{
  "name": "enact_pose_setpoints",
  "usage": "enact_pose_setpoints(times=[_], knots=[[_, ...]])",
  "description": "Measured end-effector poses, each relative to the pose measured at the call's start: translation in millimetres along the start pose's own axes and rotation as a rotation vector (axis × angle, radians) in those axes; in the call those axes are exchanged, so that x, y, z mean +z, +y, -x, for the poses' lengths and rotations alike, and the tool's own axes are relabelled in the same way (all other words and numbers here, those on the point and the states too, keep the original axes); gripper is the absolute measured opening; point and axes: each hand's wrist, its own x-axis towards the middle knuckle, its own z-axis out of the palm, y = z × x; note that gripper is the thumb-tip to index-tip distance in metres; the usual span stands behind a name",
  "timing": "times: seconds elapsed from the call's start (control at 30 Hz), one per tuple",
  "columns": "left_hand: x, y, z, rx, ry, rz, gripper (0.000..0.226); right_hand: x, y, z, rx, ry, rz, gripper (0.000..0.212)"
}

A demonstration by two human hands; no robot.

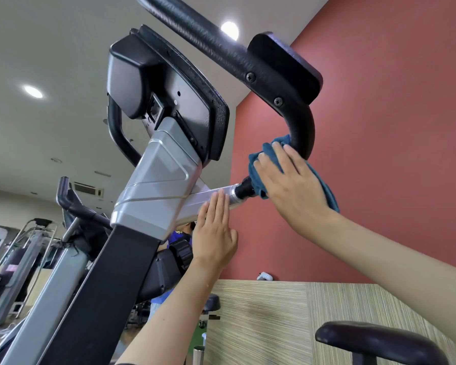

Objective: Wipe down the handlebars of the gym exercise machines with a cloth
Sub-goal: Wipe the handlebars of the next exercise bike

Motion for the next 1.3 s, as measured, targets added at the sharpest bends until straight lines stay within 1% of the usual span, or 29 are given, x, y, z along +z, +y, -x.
enact_pose_setpoints(times=[0.17,0.3,0.4,0.5,0.6,0.67,0.87,1.03,1.13,1.23,1.3], knots=[[-1,-1,0,0.000,-0.035,-0.031,0.072,-8,0,5,0.058,-0.028,0.051,0.064],[0,-2,0,0.012,-0.030,-0.022,0.071,-8,-13,-6,0.078,-0.075,0.030,0.062],[2,-2,1,0.015,-0.025,-0.033,0.071,-9,-12,-4,0.056,-0.053,0.032,0.060],[0,-2,1,0.019,-0.028,-0.048,0.071,-13,-12,11,0.055,-0.018,0.045,0.052],[-4,-2,2,0.023,-0.040,-0.059,0.072,-15,-12,21,0.093,0.014,0.053,0.055],[-3,-2,2,0.027,-0.043,-0.060,0.073,-13,-13,17,0.092,0.017,0.054,0.051],[-1,-4,2,0.041,-0.024,-0.019,0.070,-13,-18,-11,0.131,-0.090,-0.003,0.054],[-4,-3,1,0.041,-0.053,-0.023,0.070,-13,-20,16,0.101,-0.038,0.015,0.051],[-10,-2,1,0.066,-0.092,-0.011,0.078,-15,-17,33,0.088,-0.001,-0.021,0.049],[-15,-3,-1,0.090,-0.124,0.001,0.086,-15,-15,56,0.095,-0.026,-0.108,0.049],[-19,-3,-2,0.093,-0.149,0.036,0.087,-16,-16,74,0.094,-0.092,-0.180,0.049]])
